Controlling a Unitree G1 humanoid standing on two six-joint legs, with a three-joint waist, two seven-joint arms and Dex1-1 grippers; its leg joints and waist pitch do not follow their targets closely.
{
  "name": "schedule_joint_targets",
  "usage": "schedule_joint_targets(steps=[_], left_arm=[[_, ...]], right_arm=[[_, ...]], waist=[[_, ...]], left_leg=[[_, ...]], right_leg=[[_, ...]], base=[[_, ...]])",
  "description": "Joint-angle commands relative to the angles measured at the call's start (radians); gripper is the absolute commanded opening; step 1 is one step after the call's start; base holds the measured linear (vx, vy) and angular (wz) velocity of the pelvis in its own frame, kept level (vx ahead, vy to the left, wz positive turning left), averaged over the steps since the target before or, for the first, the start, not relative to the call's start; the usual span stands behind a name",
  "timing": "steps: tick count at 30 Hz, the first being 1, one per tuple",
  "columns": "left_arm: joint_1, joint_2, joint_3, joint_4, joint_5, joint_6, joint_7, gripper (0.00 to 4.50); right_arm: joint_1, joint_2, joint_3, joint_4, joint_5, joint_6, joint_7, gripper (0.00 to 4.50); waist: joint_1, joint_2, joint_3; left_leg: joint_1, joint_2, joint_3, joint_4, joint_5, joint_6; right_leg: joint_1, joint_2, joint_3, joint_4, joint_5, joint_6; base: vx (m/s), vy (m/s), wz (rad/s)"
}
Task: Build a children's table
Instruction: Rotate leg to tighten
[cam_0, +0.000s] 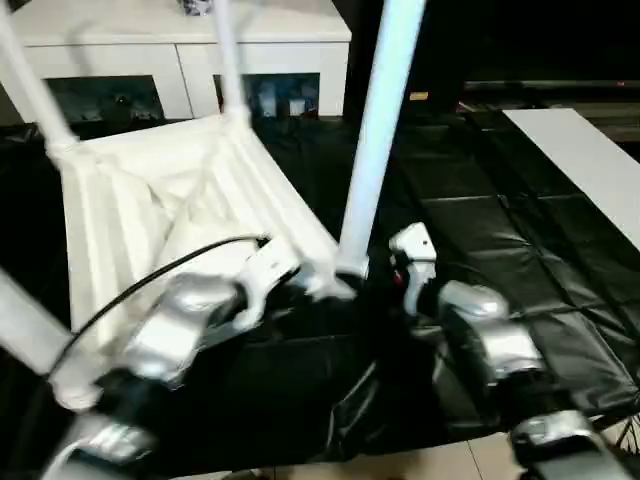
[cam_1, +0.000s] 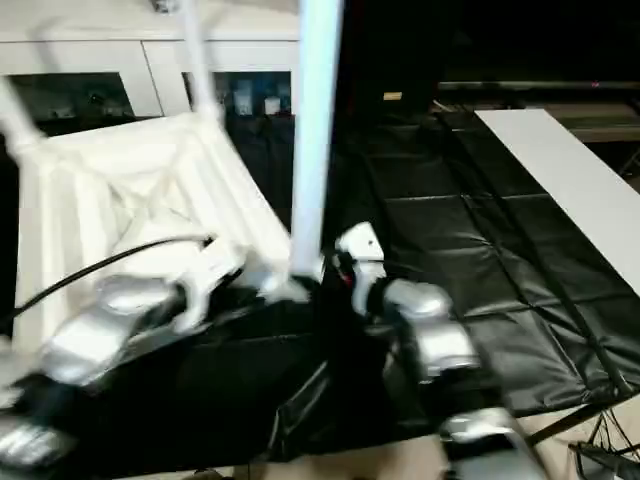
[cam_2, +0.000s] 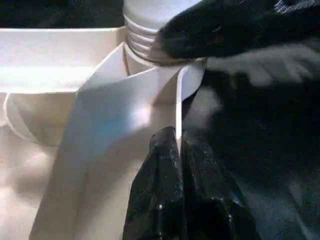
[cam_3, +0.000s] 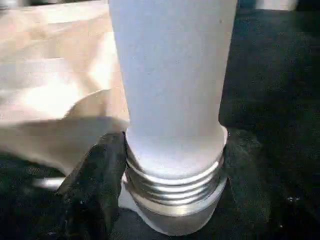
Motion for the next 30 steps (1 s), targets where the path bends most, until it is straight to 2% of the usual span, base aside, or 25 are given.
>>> schedule_joint_targets(steps=[1,3,5,7,9,10,11,13,14,15,16,18,19,20,21,22,23,25,27,29,30], left_arm=[[-0.023,-0.063,0.005,0.046,-0.017,-0.016,0.069,0.0],[-0.039,-0.081,0.01,0.068,-0.014,-0.018,0.1,0.0],[-0.08,-0.135,0.018,0.13,0.001,-0.033,0.18,0.0],[-0.099,-0.155,0.021,0.162,0.013,-0.056,0.209,0.0],[-0.105,-0.158,0.02,0.172,0.019,-0.075,0.209,0.0],[-0.1,-0.15,0.02,0.164,0.017,-0.084,0.196,0.0],[-0.095,-0.14,0.019,0.156,0.014,-0.087,0.181,0.0],[-0.085,-0.119,0.017,0.144,0.011,-0.11,0.155,0.0],[-0.074,-0.102,0.016,0.128,0.007,-0.113,0.133,0.0],[-0.064,-0.088,0.015,0.114,0.002,-0.116,0.115,0.0],[-0.048,-0.065,0.013,0.092,-0.003,-0.113,0.088,0.0],[-0.036,-0.049,0.009,0.078,-0.005,-0.114,0.067,0.0],[-0.014,-0.018,0.003,0.043,-0.016,-0.112,0.018,0.0],[-0.003,0.0,-0.004,0.023,-0.023,-0.124,-0.02,0.0],[-0.003,0.0,-0.004,0.023,-0.023,-0.124,-0.02,0.0],[0.005,0.018,-0.011,0.007,-0.032,-0.139,-0.06,0.0],[0.01,0.035,-0.016,-0.006,-0.037,-0.137,-0.089,0.0],[0.031,0.074,-0.032,-0.054,-0.075,-0.157,-0.195,0.0],[0.05,0.116,-0.054,-0.109,-0.101,-0.146,-0.283,0.0],[0.058,0.139,-0.064,-0.136,-0.112,-0.118,-0.323,0.0],[0.063,0.154,-0.071,-0.153,-0.125,-0.108,-0.358,0.0]], right_arm=[[-0.006,0.014,-0.032,0.073,-0.037,0.037,-0.142,2.7],[-0.016,0.03,-0.038,0.091,-0.037,0.038,-0.178,2.7],[-0.059,0.092,-0.06,0.155,-0.027,0.041,-0.293,2.7],[-0.079,0.119,-0.048,0.175,-0.041,0.023,-0.306,2.7],[-0.083,0.133,-0.044,0.163,-0.042,-0.001,-0.28,2.7],[-0.078,0.132,-0.048,0.145,-0.038,-0.011,-0.271,3.26],[-0.073,0.123,-0.046,0.127,-0.039,-0.025,-0.258,3.4],[-0.067,0.101,-0.043,0.106,-0.052,-0.04,-0.26,3.46],[-0.062,0.083,-0.044,0.086,-0.056,-0.037,-0.253,3.6],[-0.057,0.067,-0.046,0.069,-0.058,-0.033,-0.247,3.6],[-0.043,0.053,-0.062,0.026,-0.028,-0.004,-0.21,3.74],[-0.03,0.035,-0.058,-0.008,-0.022,0.011,-0.175,3.83],[0.008,-0.02,-0.013,-0.084,-0.026,0.035,-0.059,3.83],[0.032,-0.051,0.009,-0.13,-0.012,0.056,0.018,3.83],[0.032,-0.051,0.009,-0.13,-0.012,0.056,0.018,3.83],[0.054,-0.079,0.026,-0.171,0.003,0.068,0.088,3.83],[0.073,-0.105,0.042,-0.206,0.021,0.079,0.153,3.83],[0.119,-0.181,0.095,-0.279,0.04,0.059,0.306,3.83],[0.146,-0.237,0.122,-0.329,0.064,0.075,0.42,3.83],[0.145,-0.258,0.126,-0.332,0.063,0.083,0.452,3.83],[0.139,-0.263,0.127,-0.324,0.063,0.082,0.468,3.83]], waist=[[0.0,-0.004,-0.061],[0.003,-0.005,-0.061],[0.001,-0.001,-0.062],[0.003,0.0,-0.063],[0.005,-0.003,-0.064],[0.008,-0.002,-0.064],[0.009,-0.002,-0.065],[0.01,-0.002,-0.065],[0.011,-0.007,-0.064],[0.011,-0.005,-0.064],[0.01,-0.006,-0.062],[0.011,-0.005,-0.062],[0.012,-0.005,-0.061],[0.016,-0.006,-0.062],[0.015,-0.011,-0.061],[0.017,-0.008,-0.061],[0.019,-0.011,-0.06],[0.024,-0.01,-0.059],[0.024,-0.011,-0.058],[0.026,-0.009,-0.058],[0.024,-0.008,-0.059]], left_leg=[[0.03,0.059,-0.031,-0.094,-0.195,-0.002],[0.029,0.059,-0.032,-0.094,-0.203,-0.002],[0.028,0.058,-0.032,-0.095,-0.2,0.0],[0.027,0.059,-0.033,-0.095,-0.2,-0.002],[0.026,0.059,-0.032,-0.094,-0.189,0.011],[0.026,0.06,-0.033,-0.094,-0.183,0.016],[0.025,0.06,-0.033,-0.093,-0.168,0.025],[0.023,0.06,-0.032,-0.093,-0.162,0.035],[0.024,0.061,-0.032,-0.094,-0.16,0.037],[0.022,0.061,-0.033,-0.094,-0.154,0.037],[0.023,0.061,-0.031,-0.094,-0.163,0.04],[0.024,0.063,-0.031,-0.095,-0.17,0.044],[0.024,0.064,-0.032,-0.097,-0.171,0.042],[0.025,0.065,-0.032,-0.095,-0.164,0.046],[0.023,0.066,-0.031,-0.095,-0.158,0.051],[0.022,0.065,-0.031,-0.094,-0.149,0.058],[0.023,0.065,-0.03,-0.094,-0.156,0.064],[0.024,0.07,-0.032,-0.096,-0.164,0.064],[0.026,0.07,-0.031,-0.099,-0.168,0.06],[0.025,0.072,-0.032,-0.098,-0.156,0.066],[0.028,0.071,-0.03,-0.098,-0.154,0.064]], right_leg=[[0.02,-0.049,0.025,-0.079,-0.111,-0.225],[0.02,-0.051,0.026,-0.08,-0.113,-0.218],[0.017,-0.05,0.027,-0.08,-0.093,-0.215],[0.021,-0.05,0.024,-0.078,-0.086,-0.211],[0.024,-0.052,0.025,-0.079,-0.061,-0.206],[0.024,-0.053,0.024,-0.078,-0.053,-0.205],[0.024,-0.051,0.023,-0.076,-0.031,-0.205],[0.025,-0.052,0.023,-0.076,-0.023,-0.207],[0.026,-0.051,0.022,-0.077,-0.027,-0.207],[0.027,-0.052,0.022,-0.075,-0.029,-0.209],[0.026,-0.05,0.022,-0.077,-0.041,-0.209],[0.024,-0.051,0.023,-0.079,-0.053,-0.205],[0.025,-0.049,0.022,-0.079,-0.058,-0.203],[0.027,-0.051,0.022,-0.078,-0.045,-0.199],[0.027,-0.05,0.023,-0.078,-0.038,-0.197],[0.027,-0.051,0.023,-0.076,-0.03,-0.198],[0.025,-0.05,0.024,-0.078,-0.039,-0.197],[0.026,-0.053,0.024,-0.079,-0.052,-0.198],[0.021,-0.05,0.023,-0.079,-0.061,-0.208],[0.023,-0.052,0.023,-0.074,-0.045,-0.213],[0.02,-0.051,0.022,-0.074,-0.038,-0.225]], base=[[0.0,0.0,0.0],[0.0,0.0,0.0],[0.0,0.0,0.0],[0.0,0.0,0.0],[0.0,0.0,0.0],[0.0,0.0,0.0],[0.0,0.0,0.0],[0.0,0.0,0.0],[0.0,0.0,0.0],[0.0,0.0,0.0],[0.0,0.0,0.0],[0.0,0.0,0.0],[0.0,0.0,0.0],[0.0,0.0,0.0],[0.0,0.0,0.0],[0.0,0.0,0.0],[0.0,0.0,0.0],[0.0,0.0,0.0],[0.0,0.0,0.0],[0.0,0.0,0.0],[0.0,0.0,0.0]])
